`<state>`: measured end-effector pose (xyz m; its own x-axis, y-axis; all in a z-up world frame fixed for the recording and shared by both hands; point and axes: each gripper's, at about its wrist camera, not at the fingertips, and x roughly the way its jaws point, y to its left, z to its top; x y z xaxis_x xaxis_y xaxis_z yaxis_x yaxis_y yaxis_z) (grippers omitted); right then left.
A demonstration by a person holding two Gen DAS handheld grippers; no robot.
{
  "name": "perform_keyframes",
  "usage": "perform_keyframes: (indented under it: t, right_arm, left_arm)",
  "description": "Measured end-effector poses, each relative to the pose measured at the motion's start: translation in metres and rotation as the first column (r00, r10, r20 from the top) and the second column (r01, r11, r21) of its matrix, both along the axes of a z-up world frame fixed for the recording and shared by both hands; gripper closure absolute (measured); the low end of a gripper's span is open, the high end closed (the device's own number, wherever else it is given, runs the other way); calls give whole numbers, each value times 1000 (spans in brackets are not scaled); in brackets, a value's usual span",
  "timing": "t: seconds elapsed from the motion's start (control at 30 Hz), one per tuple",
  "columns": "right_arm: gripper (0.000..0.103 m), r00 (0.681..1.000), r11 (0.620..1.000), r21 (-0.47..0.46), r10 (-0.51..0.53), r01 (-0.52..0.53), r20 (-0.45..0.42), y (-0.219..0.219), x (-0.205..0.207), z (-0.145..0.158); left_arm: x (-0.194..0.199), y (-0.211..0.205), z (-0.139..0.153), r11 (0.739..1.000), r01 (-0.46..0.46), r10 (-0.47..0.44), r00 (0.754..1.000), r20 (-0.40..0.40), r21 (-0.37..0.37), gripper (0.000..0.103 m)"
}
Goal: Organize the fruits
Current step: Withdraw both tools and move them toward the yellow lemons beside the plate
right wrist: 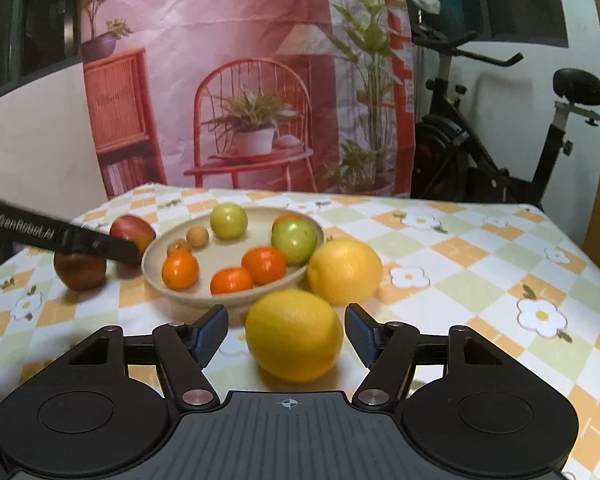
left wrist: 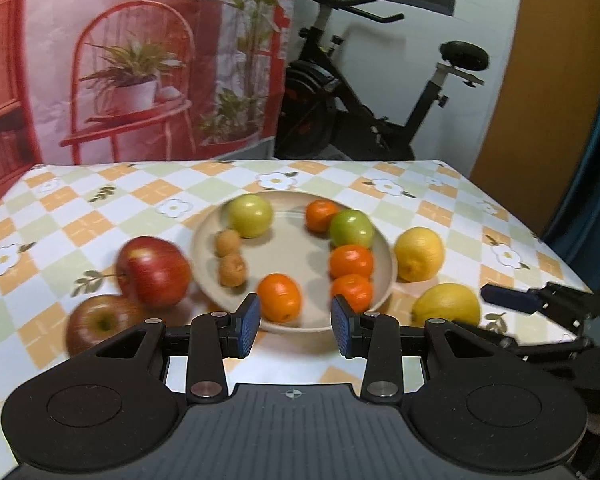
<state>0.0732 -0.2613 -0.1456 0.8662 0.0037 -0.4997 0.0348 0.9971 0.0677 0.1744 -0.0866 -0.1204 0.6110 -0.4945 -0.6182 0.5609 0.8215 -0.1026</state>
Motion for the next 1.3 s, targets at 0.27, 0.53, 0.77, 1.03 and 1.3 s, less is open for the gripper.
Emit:
perform_keyframes:
  t: [0.27, 0.53, 0.77, 1.03, 1.3]
  right_arm:
    - [41, 997, 998, 26, 55, -54, -45, -7, 1, -11]
    - [47, 992, 997, 54, 61, -55, -108, -18, 9, -13]
    - [52, 986, 995, 54, 92, -85, -141, -17, 18, -16]
    - [53, 981, 991, 49, 127, -121, -146, -11, 26, -15]
    - [52, 974, 984, 21, 176, -174, -140, 3, 37, -15]
  left_arm:
    - [9, -31, -11, 998, 63, -64, 996, -61, -20, 62]
    - [16, -59, -19, 995, 85, -91, 989, -115, -54, 62]
    - [18, -58, -21, 995, 82, -89, 988, -126, -54, 62]
    - [18, -57, -18, 993, 89, -99, 986, -136, -76, 62]
    - [14, -63, -19, 989, 117, -128, 982, -139, -85, 63]
